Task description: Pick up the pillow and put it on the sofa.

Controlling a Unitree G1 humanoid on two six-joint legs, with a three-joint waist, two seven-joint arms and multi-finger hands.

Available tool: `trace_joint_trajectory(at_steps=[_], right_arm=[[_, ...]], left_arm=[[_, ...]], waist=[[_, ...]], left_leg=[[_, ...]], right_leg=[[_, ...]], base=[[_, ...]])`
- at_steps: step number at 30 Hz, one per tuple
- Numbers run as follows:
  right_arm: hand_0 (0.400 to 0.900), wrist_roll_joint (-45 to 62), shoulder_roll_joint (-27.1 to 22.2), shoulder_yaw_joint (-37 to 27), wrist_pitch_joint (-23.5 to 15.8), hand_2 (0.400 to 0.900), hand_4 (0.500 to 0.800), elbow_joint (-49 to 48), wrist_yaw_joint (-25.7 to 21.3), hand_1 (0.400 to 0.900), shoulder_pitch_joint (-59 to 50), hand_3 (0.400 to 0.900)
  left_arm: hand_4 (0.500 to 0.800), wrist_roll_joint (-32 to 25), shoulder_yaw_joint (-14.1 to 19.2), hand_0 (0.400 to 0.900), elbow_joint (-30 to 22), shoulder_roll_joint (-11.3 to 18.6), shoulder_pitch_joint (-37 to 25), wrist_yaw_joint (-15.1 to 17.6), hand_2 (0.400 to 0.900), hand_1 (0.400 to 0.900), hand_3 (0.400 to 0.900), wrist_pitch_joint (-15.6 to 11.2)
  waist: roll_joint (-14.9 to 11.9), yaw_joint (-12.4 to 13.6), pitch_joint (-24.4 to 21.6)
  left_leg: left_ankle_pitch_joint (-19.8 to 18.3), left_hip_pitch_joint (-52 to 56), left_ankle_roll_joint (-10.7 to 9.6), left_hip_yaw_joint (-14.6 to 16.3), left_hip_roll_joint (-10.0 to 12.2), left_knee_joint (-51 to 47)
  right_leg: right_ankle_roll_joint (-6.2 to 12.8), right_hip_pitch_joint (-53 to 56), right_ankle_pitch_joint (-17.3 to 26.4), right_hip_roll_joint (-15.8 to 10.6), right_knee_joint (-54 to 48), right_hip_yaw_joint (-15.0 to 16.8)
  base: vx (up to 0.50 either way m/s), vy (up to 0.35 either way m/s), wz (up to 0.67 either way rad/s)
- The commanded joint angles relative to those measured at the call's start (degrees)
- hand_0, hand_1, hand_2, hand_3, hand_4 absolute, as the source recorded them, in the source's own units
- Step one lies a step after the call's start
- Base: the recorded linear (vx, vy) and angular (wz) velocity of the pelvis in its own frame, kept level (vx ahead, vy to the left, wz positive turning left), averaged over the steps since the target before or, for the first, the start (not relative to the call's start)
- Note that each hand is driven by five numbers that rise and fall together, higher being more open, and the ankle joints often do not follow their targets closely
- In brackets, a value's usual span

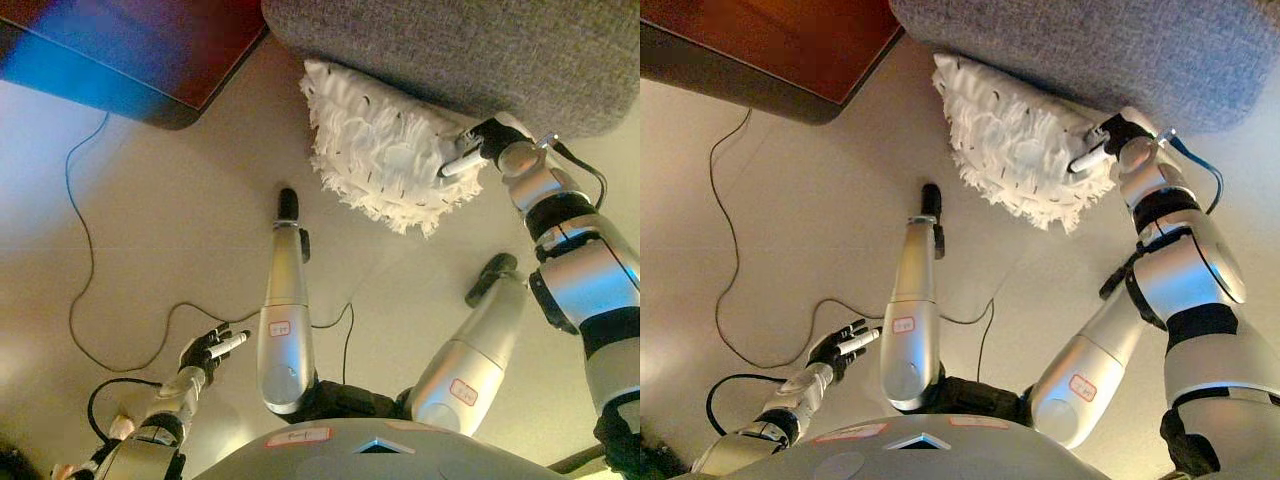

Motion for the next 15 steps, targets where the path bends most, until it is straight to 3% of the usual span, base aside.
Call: trace_joint_trajectory(at_steps=[1,8,9,10,11,15], right_arm=[[0.900,1.9,0.6,-2.0,-1.9,0.900,0.800,-4.6,1.3,0.900,-5.9,0.900],[0.900,1.3,1.3,-2.0,-0.1,0.900,0.800,-3.4,3.0,0.900,-7.8,0.900],[0.843,1.8,1.2,-1.8,0.0,0.843,0.766,-3.2,3.5,0.843,-8.1,0.843],[0.641,1.9,1.3,-1.7,-0.7,0.641,0.645,-3.0,3.5,0.641,-8.5,0.641],[0.400,1.9,1.1,-1.7,-0.8,0.400,0.500,-3.0,2.9,0.400,-8.6,0.400],[0.400,2.3,0.4,-2.2,-2.4,0.400,0.500,-3.5,-0.2,0.400,-9.0,0.400]], left_arm=[[0.800,-2.6,-0.7,0.900,-1.0,2.3,5.5,2.0,0.900,0.900,0.900,0.7],[0.800,-2.4,0.2,0.900,-3.5,2.0,7.6,1.9,0.900,0.900,0.900,1.2],[0.800,-2.2,0.3,0.900,-3.6,2.0,7.9,1.8,0.900,0.900,0.900,1.1],[0.800,-2.4,0.3,0.900,-3.6,2.0,8.0,1.9,0.900,0.900,0.900,1.0],[0.800,-2.6,0.4,0.900,-3.6,2.1,8.2,1.7,0.900,0.900,0.900,0.9],[0.800,-3.2,1.0,0.900,-3.4,2.1,8.8,1.5,0.900,0.900,0.900,0.0]], waist=[[4.0,2.2,2.0],[5.3,3.5,2.0],[5.5,3.7,2.0],[5.6,3.8,2.0],[5.8,3.9,2.0],[5.9,4.2,2.0]], left_leg=[[-5.6,2.9,1.8,-0.5,3.6,3.3],[-5.5,1.2,1.5,-1.0,3.4,3.8],[-5.5,1.0,1.4,-1.1,3.5,3.8],[-5.5,0.7,1.3,-1.1,3.6,3.9],[-5.4,0.2,1.2,-1.3,3.6,4.0],[-5.3,-0.7,1.1,-1.3,3.6,4.2]], right_leg=[[0.30,-3.8,9.9,-2.9,-4.3,5.5],[0.30,-5.4,10.4,-3.5,-4.0,5.9],[0.30,-5.6,10.5,-3.7,-4.0,6.0],[0.30,-5.9,10.6,-3.9,-4.0,6.0],[0.30,-6.3,10.6,-4.0,-3.9,6.0],[0.30,-7.2,10.9,-4.1,-3.7,5.8]], base=[[-0.02,0.090,0.05],[0.00,0.049,0.03],[0.01,0.008,0.05],[0.00,0.010,0.03],[0.00,0.000,0.00],[0.00,0.003,-0.04]])
